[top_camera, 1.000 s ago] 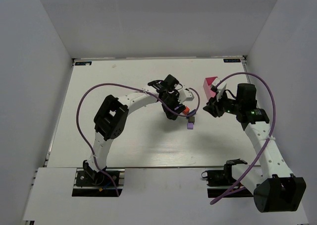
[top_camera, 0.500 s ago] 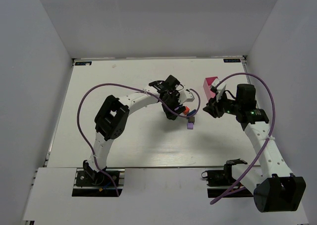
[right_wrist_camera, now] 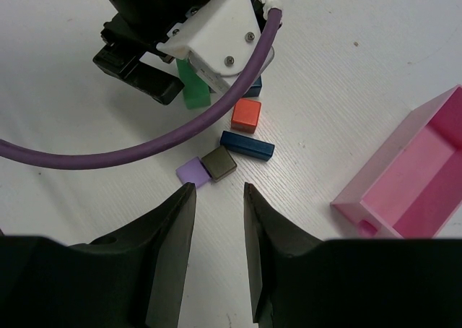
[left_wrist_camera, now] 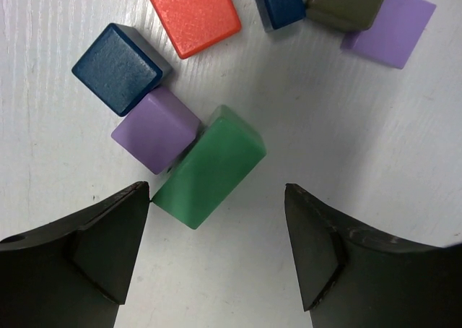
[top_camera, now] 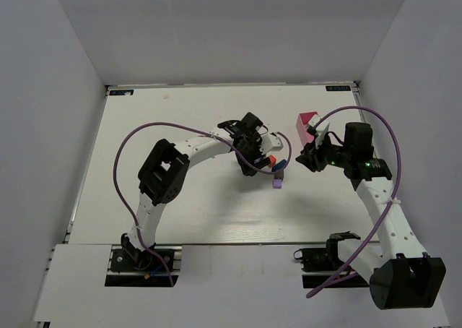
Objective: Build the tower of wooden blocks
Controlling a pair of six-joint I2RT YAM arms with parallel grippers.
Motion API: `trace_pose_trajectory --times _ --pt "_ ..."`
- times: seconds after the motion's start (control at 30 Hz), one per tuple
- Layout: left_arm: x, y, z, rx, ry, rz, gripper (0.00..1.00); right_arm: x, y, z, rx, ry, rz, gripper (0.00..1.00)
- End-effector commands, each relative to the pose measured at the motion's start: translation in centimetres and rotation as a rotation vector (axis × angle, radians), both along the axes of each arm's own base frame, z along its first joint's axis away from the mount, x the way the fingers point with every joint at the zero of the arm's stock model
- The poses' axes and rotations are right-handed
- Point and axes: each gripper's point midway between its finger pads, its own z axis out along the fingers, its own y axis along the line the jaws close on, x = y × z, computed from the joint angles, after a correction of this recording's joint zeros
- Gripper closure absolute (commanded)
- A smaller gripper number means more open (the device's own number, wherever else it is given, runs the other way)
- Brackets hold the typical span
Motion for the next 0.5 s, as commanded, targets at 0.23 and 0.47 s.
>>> trace_pose_trajectory --times 0.23,0.47 --pt "0.2 0.0 1.4 0.003 -0.061 -0.010 0.17 0.0 0.3 0.3 0.015 -0.009 0.019 0.61" --pt "-0.3 1.1 0.6 0.050 -0.074 0.002 0.29 0.0 0.4 0.3 0.018 -0.007 0.025 0.61"
